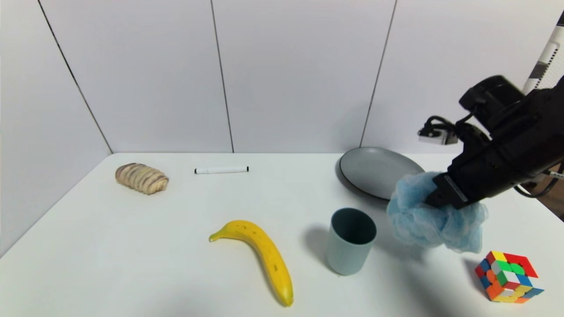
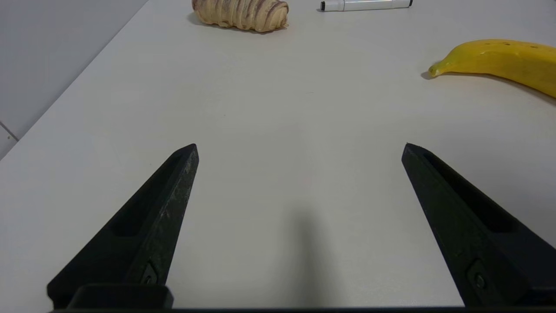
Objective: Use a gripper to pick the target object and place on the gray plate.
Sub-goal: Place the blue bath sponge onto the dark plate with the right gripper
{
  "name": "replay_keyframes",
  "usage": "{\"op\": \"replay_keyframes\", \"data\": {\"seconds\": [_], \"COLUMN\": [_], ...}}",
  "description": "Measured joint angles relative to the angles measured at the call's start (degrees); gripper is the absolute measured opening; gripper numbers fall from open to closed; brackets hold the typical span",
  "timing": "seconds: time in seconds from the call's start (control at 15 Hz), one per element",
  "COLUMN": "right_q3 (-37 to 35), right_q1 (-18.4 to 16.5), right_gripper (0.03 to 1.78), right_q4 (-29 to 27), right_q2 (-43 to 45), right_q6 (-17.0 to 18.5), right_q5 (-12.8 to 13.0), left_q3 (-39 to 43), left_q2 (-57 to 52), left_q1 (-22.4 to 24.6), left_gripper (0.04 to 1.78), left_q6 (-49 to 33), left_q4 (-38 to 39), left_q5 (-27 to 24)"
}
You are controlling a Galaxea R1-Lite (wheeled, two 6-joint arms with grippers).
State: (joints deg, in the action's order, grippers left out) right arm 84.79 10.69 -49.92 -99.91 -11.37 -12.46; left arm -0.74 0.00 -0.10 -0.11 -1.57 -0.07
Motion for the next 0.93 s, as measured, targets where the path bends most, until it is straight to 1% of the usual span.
{"op": "replay_keyframes", "data": {"seconds": [0.13,0.27,0.47,0.73,0.8,0.93], "right_q3": [6.0,11.0,14.7,16.3,17.3,19.0], "right_q1": [-1.2,-1.9,-3.4,-4.9,-5.3,-6.1], "right_gripper": [0.69,0.68,0.68,0.67,0.67,0.67], "right_q4": [0.3,3.0,13.2,25.2,27.3,28.9], "right_q2": [0.9,0.3,-4.1,-13.8,-16.3,-20.5], "right_q6": [0.0,0.1,-0.7,-1.1,-1.0,-1.0], "right_q5": [-2.0,-2.5,-2.8,-2.7,-2.7,-2.7], "left_q3": [0.0,0.0,0.0,0.0,0.0,0.0], "left_q2": [0.0,0.0,0.0,0.0,0.0,0.0], "left_q1": [0.0,0.0,0.0,0.0,0.0,0.0], "left_gripper": [1.69,1.69,1.69,1.69,1.69,1.69], "left_q6": [0.0,0.0,0.0,0.0,0.0,0.0], "left_q4": [0.0,0.0,0.0,0.0,0.0,0.0], "left_q5": [0.0,0.0,0.0,0.0,0.0,0.0]}}
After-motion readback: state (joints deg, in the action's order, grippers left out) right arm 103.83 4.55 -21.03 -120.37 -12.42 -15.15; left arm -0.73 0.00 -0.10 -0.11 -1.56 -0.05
